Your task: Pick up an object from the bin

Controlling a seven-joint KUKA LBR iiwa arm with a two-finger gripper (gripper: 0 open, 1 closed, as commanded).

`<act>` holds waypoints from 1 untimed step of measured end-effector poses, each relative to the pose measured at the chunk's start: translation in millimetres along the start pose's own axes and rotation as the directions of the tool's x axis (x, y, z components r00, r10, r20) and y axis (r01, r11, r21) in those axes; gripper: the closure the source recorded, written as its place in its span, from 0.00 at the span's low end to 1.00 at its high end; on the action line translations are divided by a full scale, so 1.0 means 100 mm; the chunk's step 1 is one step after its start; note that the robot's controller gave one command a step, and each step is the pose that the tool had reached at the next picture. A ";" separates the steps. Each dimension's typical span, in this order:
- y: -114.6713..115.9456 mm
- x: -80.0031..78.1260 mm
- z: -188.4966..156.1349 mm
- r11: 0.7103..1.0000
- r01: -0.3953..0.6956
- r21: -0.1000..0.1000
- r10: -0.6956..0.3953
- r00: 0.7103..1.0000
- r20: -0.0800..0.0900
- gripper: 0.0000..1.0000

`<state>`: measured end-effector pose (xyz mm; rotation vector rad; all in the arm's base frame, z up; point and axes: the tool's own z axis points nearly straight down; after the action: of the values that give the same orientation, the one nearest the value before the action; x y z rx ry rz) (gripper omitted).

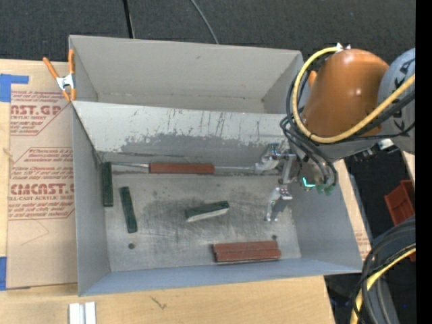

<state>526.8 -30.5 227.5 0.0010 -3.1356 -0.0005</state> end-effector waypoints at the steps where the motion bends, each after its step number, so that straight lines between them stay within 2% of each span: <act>1: 0.00 -0.02 -0.04 1.000 0.000 0.001 0.000 1.000 0.008 0.00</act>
Offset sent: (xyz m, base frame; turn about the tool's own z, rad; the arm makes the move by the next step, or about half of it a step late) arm 0.0518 0.0230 -0.1327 -0.1435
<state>528.4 -30.5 231.2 0.0013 -3.1433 0.0005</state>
